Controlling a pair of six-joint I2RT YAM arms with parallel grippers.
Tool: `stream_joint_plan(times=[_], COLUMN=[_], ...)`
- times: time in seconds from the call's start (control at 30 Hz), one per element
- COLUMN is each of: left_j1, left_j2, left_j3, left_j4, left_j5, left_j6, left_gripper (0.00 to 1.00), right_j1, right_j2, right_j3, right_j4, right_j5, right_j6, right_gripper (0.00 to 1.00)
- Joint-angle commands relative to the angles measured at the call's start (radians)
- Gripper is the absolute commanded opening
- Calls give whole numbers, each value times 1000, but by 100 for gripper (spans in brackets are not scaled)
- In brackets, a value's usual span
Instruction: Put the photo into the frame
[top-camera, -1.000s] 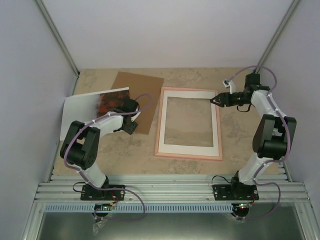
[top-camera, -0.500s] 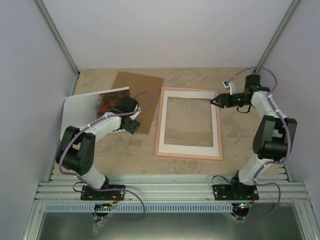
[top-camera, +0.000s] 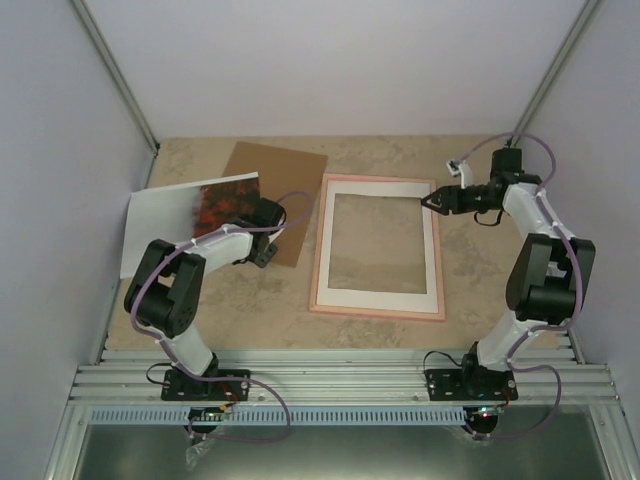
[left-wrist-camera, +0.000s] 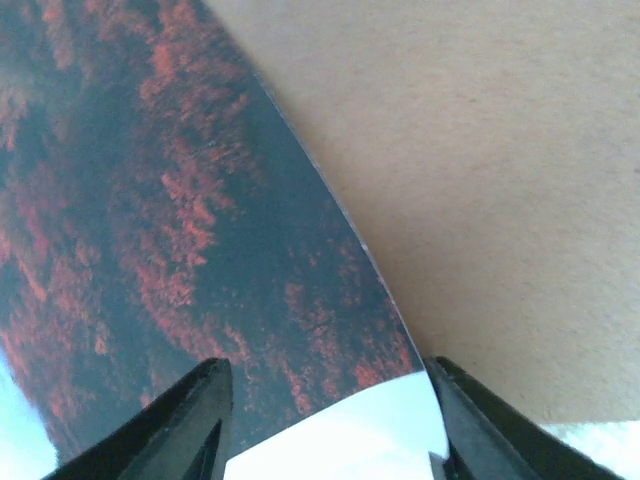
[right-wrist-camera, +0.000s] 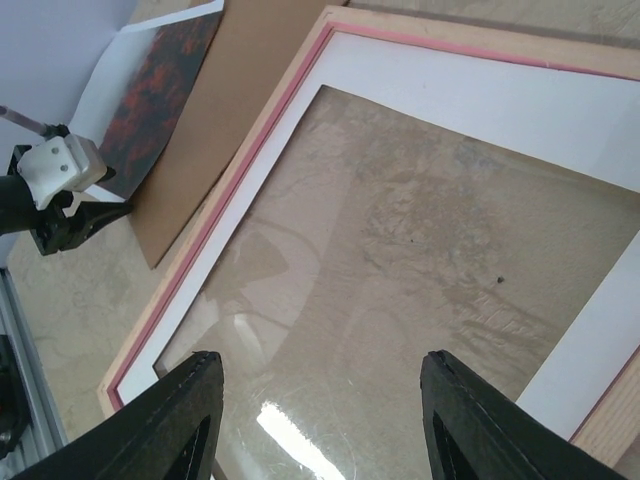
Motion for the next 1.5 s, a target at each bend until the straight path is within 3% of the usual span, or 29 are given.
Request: stream_joint_plan(times=[0.0,0.27,0.43,0.73,0.9,1.07,1.17,1.23,1.33,1.4,1.47], left_j1=[2,3,2,4,4,4,4,4,4,4,4], left_j2=[17,-6,-105,-360,-436,-412,-382,-381,-400,-402,-390], left_j3=[17,32,169,469,573,696,753,760,739,729,727], left_j4=[22,73,-64,-515,-698,-724,-692,-653,-566,-520,-455], left_j5=[-79,-129,31,701,895,958,1011,1039,1039,1039,1022], left_j6=[4,68,134,474,682,618,523,466,367,315,223], left_gripper=[48,0,0,0,0,0,0,0,0,0,0], right_j1=[3,4,2,10,50,112,190,222,244,243,241], right_j2=[-38,-54,-106,-163,-142,-122,-177,-222,-271,-297,-317], right_j3=[-15,-19,-52,-80,2,113,64,6,-32,-36,-35], right_j4=[37,100,196,261,182,35,9,41,40,6,-7], right_j5=[-6,-16,-61,-259,-317,-368,-391,-404,-408,-407,-404], right_j6=[9,2,-77,-452,-674,-783,-814,-799,-783,-781,-746], right_gripper=[56,55,61,80,85,90,91,87,73,57,33])
